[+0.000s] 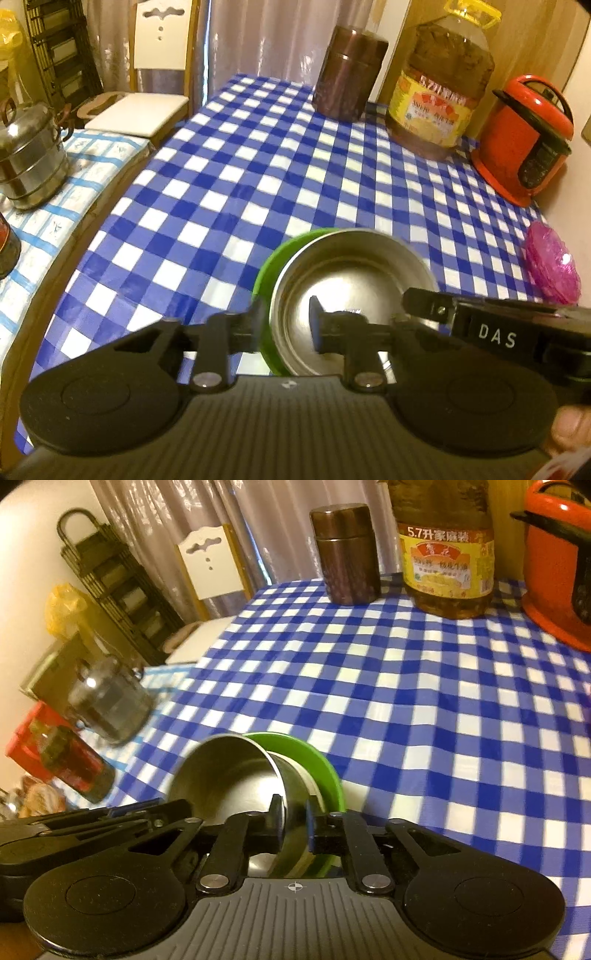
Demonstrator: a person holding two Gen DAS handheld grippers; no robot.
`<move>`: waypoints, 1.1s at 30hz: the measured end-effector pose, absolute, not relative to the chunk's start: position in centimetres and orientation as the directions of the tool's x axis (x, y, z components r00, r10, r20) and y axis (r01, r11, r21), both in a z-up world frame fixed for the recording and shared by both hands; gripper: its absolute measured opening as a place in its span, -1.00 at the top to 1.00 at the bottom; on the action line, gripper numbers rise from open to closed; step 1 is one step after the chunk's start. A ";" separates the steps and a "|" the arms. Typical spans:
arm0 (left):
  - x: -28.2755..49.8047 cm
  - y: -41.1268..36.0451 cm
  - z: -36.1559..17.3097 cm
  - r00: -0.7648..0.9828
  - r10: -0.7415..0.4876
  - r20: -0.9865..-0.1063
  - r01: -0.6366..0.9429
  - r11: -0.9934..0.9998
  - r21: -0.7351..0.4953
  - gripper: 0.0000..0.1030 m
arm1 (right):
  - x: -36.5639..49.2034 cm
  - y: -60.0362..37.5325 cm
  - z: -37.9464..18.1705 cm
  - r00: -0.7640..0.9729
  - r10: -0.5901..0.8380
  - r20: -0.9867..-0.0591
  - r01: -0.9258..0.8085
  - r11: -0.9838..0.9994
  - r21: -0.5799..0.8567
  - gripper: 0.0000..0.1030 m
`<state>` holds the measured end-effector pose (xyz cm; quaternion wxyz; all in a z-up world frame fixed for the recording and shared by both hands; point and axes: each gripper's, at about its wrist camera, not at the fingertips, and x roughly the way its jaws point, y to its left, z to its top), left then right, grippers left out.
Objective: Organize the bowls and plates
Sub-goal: 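Lower the steel cup into the green bowl, then grip the green bowl rim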
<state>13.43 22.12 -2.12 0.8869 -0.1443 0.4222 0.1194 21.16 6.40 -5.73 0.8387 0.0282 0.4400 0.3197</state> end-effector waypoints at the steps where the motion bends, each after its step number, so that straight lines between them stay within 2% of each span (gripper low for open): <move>1: 13.3 22.2 -1.9 0.624 0.092 -0.776 -0.335 0.929 -0.160 0.55 | 21.2 6.2 -5.7 0.409 0.575 -0.709 -0.507 0.789 0.347 0.70; 3: 12.9 22.4 -1.6 0.638 0.104 -0.763 -0.348 0.923 -0.165 0.55 | 21.2 5.7 -5.5 0.427 0.582 -0.692 -0.496 0.791 0.359 0.53; 4: 12.7 22.6 -1.4 0.646 0.107 -0.756 -0.354 0.919 -0.172 0.55 | 21.3 5.4 -5.5 0.432 0.599 -0.675 -0.498 0.782 0.375 0.33; 5: 12.6 22.7 -1.3 0.651 0.111 -0.751 -0.361 0.916 -0.178 0.55 | 21.5 5.0 -5.4 0.439 0.604 -0.666 -0.488 0.782 0.387 0.23; 9: 12.4 23.3 -1.2 0.656 0.117 -0.746 -0.380 0.905 -0.192 0.55 | 22.1 3.6 -5.4 0.458 0.616 -0.641 -0.453 0.782 0.428 0.23; 18: 12.7 23.8 -2.5 0.640 0.132 -0.757 -0.396 0.901 -0.177 0.51 | 22.8 3.1 -6.4 0.455 0.608 -0.651 -0.443 0.789 0.427 0.22; 33: 12.4 24.9 -4.5 0.654 0.080 -0.752 -0.414 0.870 -0.267 0.50 | 23.3 2.1 -9.1 0.407 0.672 -0.619 -0.412 0.740 0.532 0.22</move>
